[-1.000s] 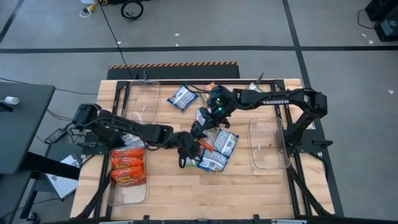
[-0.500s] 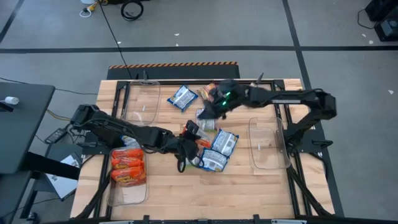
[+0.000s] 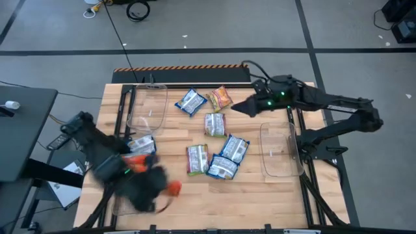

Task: Sort Maruchan noodles
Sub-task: Put the orange noodle pack into the bottom left transparent bin

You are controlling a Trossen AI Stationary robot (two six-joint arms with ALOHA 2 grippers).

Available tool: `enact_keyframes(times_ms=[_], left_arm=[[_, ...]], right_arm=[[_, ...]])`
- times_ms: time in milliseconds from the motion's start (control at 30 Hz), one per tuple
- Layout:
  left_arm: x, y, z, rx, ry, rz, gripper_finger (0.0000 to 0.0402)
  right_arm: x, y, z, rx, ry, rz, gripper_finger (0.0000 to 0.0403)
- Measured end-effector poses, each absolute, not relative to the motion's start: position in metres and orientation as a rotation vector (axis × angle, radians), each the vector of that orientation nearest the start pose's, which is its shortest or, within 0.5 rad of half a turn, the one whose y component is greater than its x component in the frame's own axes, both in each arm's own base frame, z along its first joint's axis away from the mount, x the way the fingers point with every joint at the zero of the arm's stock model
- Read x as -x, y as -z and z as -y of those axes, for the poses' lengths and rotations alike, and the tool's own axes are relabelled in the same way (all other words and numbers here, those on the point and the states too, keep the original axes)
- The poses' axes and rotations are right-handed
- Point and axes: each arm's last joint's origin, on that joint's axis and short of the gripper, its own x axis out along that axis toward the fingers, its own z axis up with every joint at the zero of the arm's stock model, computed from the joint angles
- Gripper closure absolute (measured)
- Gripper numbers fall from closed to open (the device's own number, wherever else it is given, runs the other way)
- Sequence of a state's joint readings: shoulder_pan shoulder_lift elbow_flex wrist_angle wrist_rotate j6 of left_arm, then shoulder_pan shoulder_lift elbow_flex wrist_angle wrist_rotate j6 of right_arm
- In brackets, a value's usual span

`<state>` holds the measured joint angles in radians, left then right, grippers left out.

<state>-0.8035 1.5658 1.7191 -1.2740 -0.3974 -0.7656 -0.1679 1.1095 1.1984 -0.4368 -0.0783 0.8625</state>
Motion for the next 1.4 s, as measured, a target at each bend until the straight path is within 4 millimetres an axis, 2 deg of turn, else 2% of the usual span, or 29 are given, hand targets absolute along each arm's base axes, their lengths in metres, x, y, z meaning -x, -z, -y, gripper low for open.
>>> enact_keyframes(times_ms=[100, 167, 267, 367, 533, 700, 1033, 1200, 1400], left_arm=[[-0.173, -0.382, 0.232, 0.155, -0.063, -0.881, 0.0310], [-0.148, -0.378, 0.246, 0.202, -0.087, -0.875, 0.0310], [-0.123, -0.365, 0.260, 0.252, -0.129, -0.939, 0.0310], [-0.105, -0.343, 0.265, 0.212, -0.192, -0.983, 0.0310], [-0.101, -0.304, 0.259, 0.137, -0.301, -1.021, 0.0310], [-0.101, -0.271, 0.256, 0.120, -0.338, -1.040, 0.0310], [-0.094, -0.213, 0.252, 0.219, -0.268, -1.110, 0.0310], [-0.093, -0.203, 0.253, 0.273, -0.246, -1.143, 0.0298], [-0.088, -0.224, 0.248, 0.410, -0.156, -1.267, 0.0244]], right_arm=[[-0.223, -0.388, 0.029, -0.840, 0.267, -0.305, 0.0252], [-0.222, -0.388, 0.025, -0.813, 0.269, -0.308, 0.0253], [-0.225, -0.387, 0.020, -0.796, 0.269, -0.314, 0.0252], [-0.229, -0.384, 0.019, -0.772, 0.290, -0.319, 0.0252], [-0.234, -0.381, 0.018, -0.769, 0.320, -0.320, 0.0252], [-0.235, -0.380, 0.018, -0.767, 0.329, -0.319, 0.0253], [-0.234, -0.381, 0.018, -0.750, 0.360, -0.305, 0.0253], [-0.235, -0.381, 0.018, -0.750, 0.352, -0.309, 0.0244], [-0.235, -0.381, 0.018, -0.699, 0.332, -0.321, 0.0225]])
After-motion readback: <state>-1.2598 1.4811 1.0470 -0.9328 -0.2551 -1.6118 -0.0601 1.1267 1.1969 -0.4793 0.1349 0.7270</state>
